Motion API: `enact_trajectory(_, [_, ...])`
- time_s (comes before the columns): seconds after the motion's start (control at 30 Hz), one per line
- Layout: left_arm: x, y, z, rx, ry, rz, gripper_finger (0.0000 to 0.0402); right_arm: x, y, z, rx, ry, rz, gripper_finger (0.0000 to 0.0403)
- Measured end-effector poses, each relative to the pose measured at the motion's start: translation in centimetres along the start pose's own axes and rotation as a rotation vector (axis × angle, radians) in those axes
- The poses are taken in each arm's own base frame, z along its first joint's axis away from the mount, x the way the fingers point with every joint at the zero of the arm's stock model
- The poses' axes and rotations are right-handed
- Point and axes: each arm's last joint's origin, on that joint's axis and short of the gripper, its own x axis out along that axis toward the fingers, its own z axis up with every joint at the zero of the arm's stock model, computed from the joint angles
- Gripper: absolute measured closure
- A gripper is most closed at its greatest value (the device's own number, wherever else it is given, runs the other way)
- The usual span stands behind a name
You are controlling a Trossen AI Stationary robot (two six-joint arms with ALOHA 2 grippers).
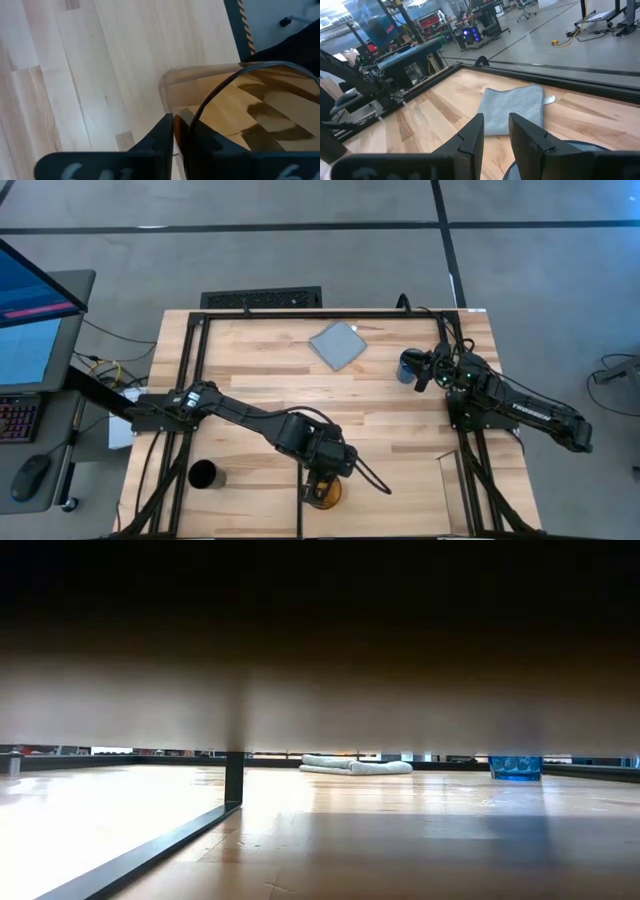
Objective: Stack small to large cups/mugs on shelf
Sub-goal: Put the brown cup on the shelf
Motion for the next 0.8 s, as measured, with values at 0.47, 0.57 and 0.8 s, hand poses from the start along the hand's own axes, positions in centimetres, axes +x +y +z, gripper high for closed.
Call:
enact_trajectory(0.47, [0.88, -0.02, 0.09, 0.020, 0.008, -0.080, 0.0372, 0.00, 0.00, -0.01, 0.000, 0.001, 0.002, 0.0290])
enact_trajectory(0.57, [0.86, 0.18, 0.13, 0.017, 0.006, -0.073, 0.0364, 0.00, 0.01, 0.00, 0.000, 0.001, 0.002, 0.0290])
enact_trajectory(0.8, [0.83, 0.48, 0.51, 0.015, -0.029, -0.073, 0.0344, 0.00, 0.01, 0.00, 0.000, 0.001, 0.001, 0.0290])
